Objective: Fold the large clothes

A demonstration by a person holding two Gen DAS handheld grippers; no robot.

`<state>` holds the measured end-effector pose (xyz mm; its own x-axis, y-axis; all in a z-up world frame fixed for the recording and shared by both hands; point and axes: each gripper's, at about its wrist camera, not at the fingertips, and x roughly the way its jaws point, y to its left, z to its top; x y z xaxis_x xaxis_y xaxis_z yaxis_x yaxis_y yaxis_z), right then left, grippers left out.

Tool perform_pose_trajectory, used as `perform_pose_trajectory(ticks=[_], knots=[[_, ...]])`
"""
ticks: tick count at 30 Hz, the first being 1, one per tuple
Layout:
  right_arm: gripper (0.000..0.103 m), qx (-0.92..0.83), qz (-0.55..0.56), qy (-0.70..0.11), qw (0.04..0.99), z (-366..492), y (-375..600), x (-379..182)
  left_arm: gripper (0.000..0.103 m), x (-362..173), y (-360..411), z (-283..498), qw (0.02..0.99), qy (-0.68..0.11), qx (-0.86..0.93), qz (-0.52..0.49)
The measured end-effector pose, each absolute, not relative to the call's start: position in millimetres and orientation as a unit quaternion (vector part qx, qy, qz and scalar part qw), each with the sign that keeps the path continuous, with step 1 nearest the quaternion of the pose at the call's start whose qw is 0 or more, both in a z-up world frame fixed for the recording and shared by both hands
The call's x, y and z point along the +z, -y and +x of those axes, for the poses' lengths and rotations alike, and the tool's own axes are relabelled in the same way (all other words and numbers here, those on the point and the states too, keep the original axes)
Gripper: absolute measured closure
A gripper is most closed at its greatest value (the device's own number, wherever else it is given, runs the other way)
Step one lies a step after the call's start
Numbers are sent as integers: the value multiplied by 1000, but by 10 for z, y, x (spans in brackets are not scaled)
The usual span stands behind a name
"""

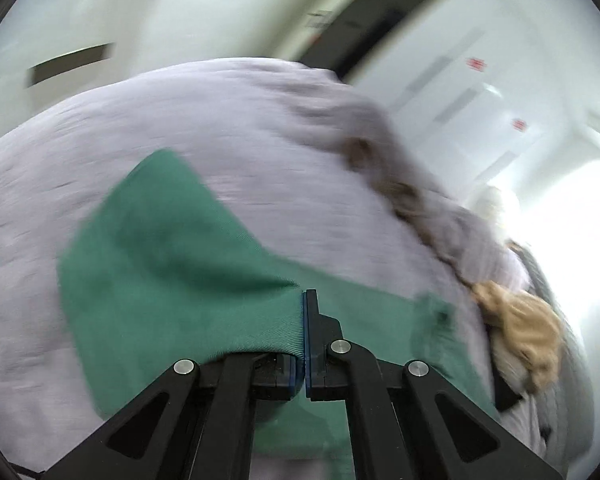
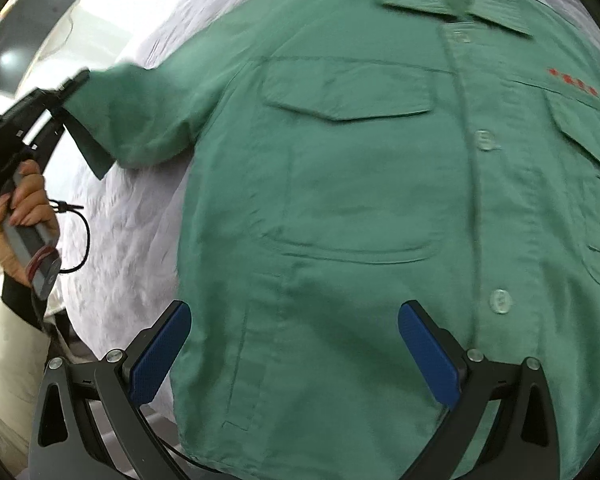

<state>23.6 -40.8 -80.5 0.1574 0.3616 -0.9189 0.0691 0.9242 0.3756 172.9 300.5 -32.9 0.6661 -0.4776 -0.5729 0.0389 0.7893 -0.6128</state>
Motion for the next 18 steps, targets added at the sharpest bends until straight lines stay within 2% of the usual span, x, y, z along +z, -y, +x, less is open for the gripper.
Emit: perform_pose_trajectory(ticks=[3,8,14,18], knots=[[0,79,188,-627,752,189,661,-763,100,-44,-2400,1768,865,-368,-226,-256],[0,25,235,-607,759,85,1213,-769,100,95,-1189,1795,848,-384,-316,-184],[0,-32,277,-602,748,-27,1892,-920,100,-380,110,1632,823,-454,-337,-61],[0,-50,279,-600,748,-27,2084,-984,100,-747,495,1443,826,-478,-297,35]])
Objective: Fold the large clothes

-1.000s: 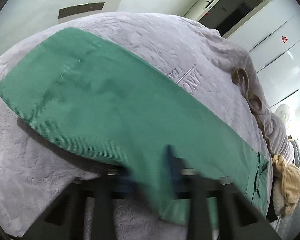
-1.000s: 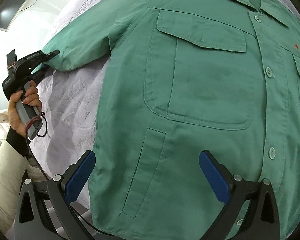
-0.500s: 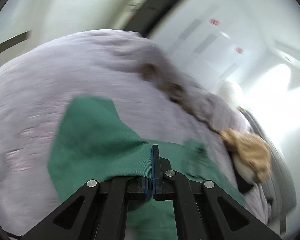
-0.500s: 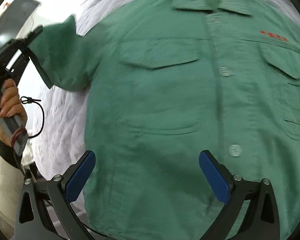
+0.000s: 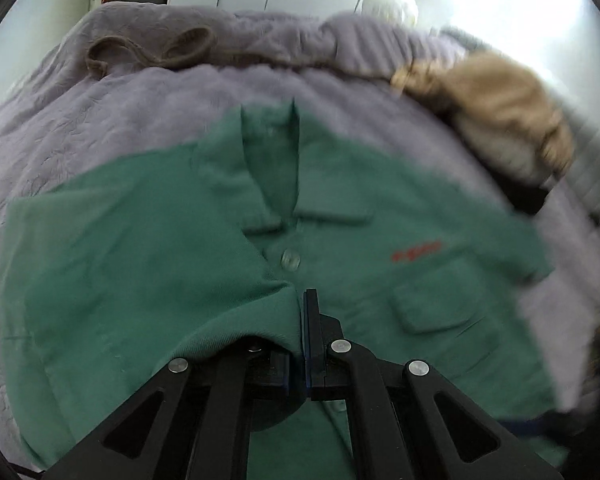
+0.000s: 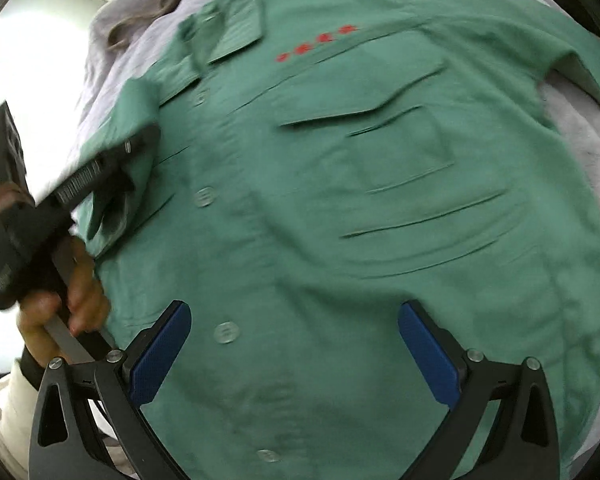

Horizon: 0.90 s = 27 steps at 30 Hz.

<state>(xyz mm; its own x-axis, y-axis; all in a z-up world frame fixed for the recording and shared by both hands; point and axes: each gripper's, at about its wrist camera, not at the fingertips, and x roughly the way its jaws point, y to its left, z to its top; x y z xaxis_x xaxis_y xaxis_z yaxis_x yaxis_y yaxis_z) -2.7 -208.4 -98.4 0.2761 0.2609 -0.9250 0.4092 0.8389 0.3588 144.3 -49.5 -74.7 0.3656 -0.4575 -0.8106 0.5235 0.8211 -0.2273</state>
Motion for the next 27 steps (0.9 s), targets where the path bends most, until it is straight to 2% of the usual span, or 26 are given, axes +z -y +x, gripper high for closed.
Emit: perform_pose_trajectory(ticks=[2,3,4,5,6,10,14,19,24,25,26,27], knots=[[0,-52,275,-594,755,3,2157,-963,99,-867,451,1341,823,-489,-284,54],[0,-52,270,-589,760,49,2171,-925,85,-898,446,1316,821,-494,-280,58],[0,-51,266,-586,763,92,2177,-909,48,-931,412,1278,815,-501,-287,55],[0,-50,263,-583,768,157,2176,-877,30,-916,367,1227,815,-501,-287,51],[0,-47,258,-578,773,208,2169,-841,16,-880,331,1192,821,-494,-282,50],[0,-17,218,-560,799,519,2031,-679,16,-668,79,1026,829,-484,-275,59],[0,39,175,-546,818,849,1561,-535,16,-564,-575,905,864,-471,-170,58],[0,102,97,-545,826,1439,661,-638,17,-920,-1476,987,847,-531,-7,28],[3,86,-4,-562,823,1884,-32,-998,16,-1101,-1772,1072,849,-528,18,1],[9,74,-23,-567,820,1942,-91,-1071,16,-1110,-1761,1074,852,-523,20,6],[45,79,-23,-573,816,2003,-113,-1134,16,-1118,-1748,1080,854,-520,22,11],[71,84,-9,-578,812,2013,-76,-1137,16,-1112,-1729,1086,856,-516,24,16]])
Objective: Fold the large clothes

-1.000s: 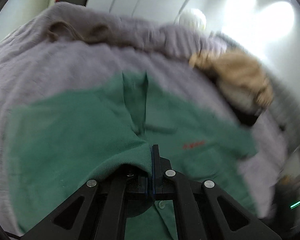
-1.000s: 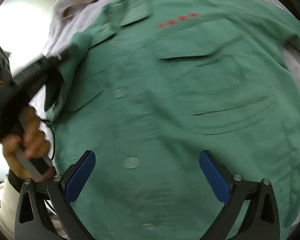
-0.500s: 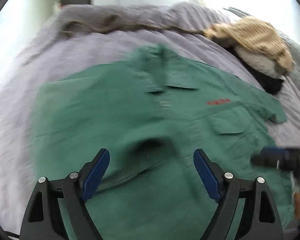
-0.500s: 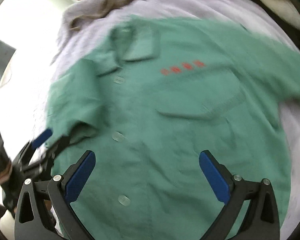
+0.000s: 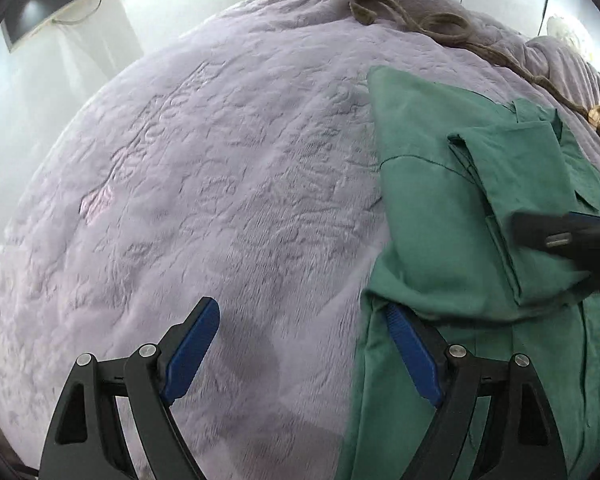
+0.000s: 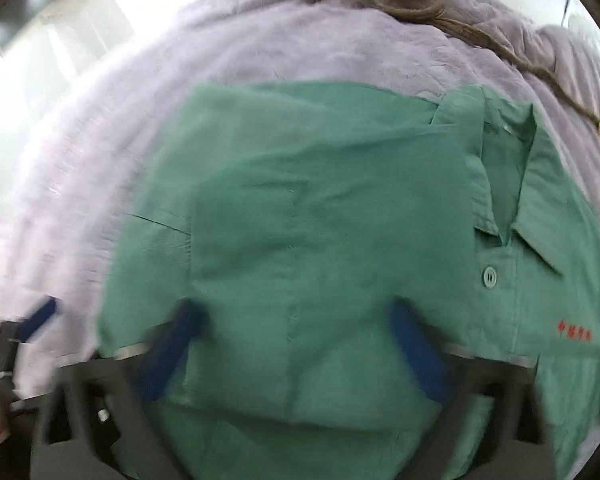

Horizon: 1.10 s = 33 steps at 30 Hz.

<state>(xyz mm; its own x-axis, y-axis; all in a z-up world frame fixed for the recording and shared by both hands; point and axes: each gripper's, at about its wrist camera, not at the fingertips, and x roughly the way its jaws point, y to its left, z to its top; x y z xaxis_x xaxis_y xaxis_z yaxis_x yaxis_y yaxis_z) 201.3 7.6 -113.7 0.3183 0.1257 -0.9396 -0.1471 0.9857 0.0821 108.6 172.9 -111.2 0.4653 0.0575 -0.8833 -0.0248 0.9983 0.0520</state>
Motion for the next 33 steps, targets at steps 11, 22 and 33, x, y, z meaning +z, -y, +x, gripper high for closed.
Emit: perform_pose_trajectory(ticks=[11,22,33], knots=[[96,-94,187,-520,828,1835,1998,-748,16,-1128,-1732,1098,861,-507,28,10],[23,80,181,-508,838,1804,1112,-671,16,-961,-1697,1142,856,-514,7,57],[87,28,50,-539,841,2279,242,-1055,16,-1098,-1653,1126,848,-528,25,35]])
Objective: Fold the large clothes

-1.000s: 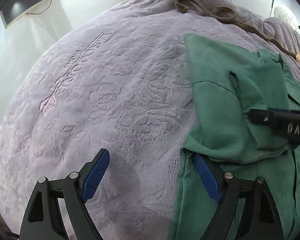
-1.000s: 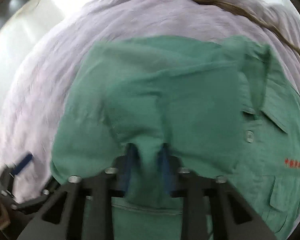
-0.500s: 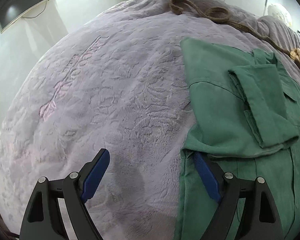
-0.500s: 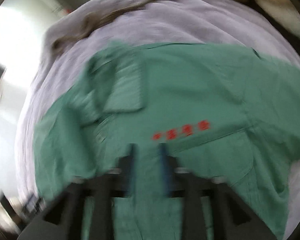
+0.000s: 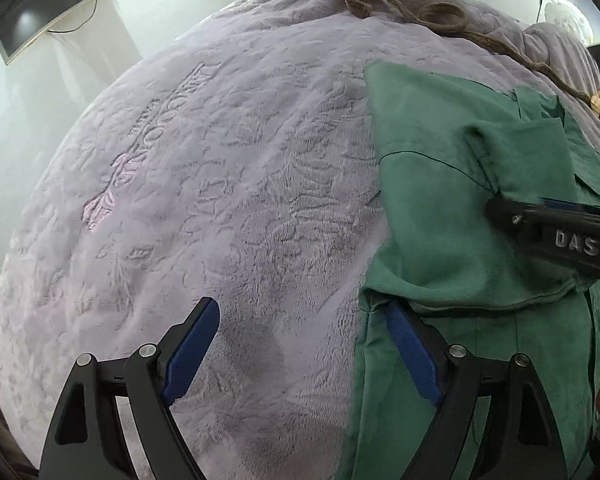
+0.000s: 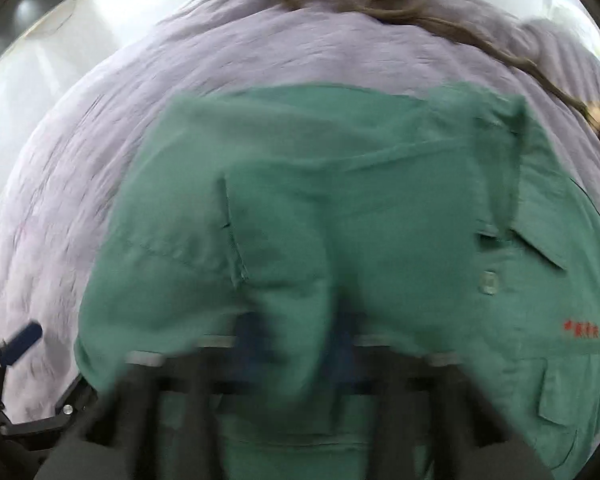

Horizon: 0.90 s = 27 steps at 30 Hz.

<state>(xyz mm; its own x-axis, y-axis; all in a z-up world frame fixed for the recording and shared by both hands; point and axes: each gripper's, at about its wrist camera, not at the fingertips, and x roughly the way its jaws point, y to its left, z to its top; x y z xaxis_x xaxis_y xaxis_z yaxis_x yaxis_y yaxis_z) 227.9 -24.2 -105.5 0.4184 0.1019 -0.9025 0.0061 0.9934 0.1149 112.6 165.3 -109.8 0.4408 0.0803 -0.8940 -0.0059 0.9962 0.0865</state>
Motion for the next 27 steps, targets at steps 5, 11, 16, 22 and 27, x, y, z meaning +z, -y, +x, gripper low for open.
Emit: perform_pose_trajectory(ticks=[5,11,16,22,27], knots=[[88,-41,149,-494,856,2179,1292,-746,16,-1134,-1664,1144,850,-526,25,31],[76,-78,336,-476,809,1984,2513,-967,16,-1159,-1703,1143,849,-527,13,32],[26,-97,402,-424,806,1540,2780,-897,16,-920,-1791,1105,836,-546,-56,21],[26,79,499,-430,748,1322,2069,-901,16,-572,-1962,1485,829,-547,-111,-17],[26,160,518,-492,681,1527,857,-1336,16,-770,-1722,2347,810,-562,-160,-49]])
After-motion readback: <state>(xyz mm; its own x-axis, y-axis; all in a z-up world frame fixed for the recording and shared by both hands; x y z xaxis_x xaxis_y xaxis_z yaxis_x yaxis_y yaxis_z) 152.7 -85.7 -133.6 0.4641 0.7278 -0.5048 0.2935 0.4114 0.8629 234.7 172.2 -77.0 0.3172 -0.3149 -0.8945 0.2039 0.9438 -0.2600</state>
